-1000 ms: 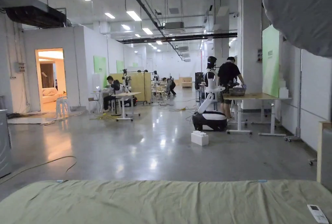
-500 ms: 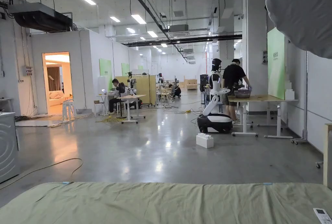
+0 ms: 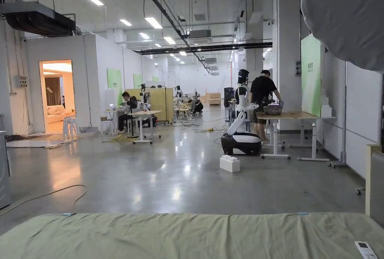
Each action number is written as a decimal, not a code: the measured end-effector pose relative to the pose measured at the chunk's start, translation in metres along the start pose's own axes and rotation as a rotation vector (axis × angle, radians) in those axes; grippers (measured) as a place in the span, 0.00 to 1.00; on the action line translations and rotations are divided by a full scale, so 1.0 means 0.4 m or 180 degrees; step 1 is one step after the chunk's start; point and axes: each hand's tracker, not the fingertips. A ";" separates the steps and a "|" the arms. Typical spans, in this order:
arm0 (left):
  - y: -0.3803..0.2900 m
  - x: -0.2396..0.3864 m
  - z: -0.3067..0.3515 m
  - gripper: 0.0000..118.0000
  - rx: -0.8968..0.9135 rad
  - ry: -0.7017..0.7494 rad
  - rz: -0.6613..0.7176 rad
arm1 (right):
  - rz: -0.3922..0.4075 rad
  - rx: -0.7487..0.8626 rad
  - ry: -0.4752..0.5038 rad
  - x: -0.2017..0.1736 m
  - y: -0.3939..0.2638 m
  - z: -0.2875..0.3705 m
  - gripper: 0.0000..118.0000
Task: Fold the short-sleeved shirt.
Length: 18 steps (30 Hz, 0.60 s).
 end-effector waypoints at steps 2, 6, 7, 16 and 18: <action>0.002 -0.003 0.000 0.00 -0.0001 -0.0015 0.0024 | -0.0005 -0.0027 -0.0006 0.001 -0.001 -0.001 0.01; -0.007 -0.009 0.004 0.26 0.0006 0.0003 0.0072 | -0.0026 -0.0040 0.0017 0.001 -0.003 0.000 0.18; -0.011 -0.012 0.007 0.37 0.0057 0.0022 0.0073 | -0.0036 -0.0035 0.0018 0.001 -0.005 0.001 0.28; -0.021 -0.029 0.015 0.89 0.0084 0.0096 0.0222 | -0.0019 0.0034 -0.0017 -0.021 -0.009 0.010 0.97; -0.019 -0.028 0.015 0.93 0.0101 0.0074 0.0221 | 0.0058 0.0116 -0.0015 -0.029 -0.004 0.016 1.00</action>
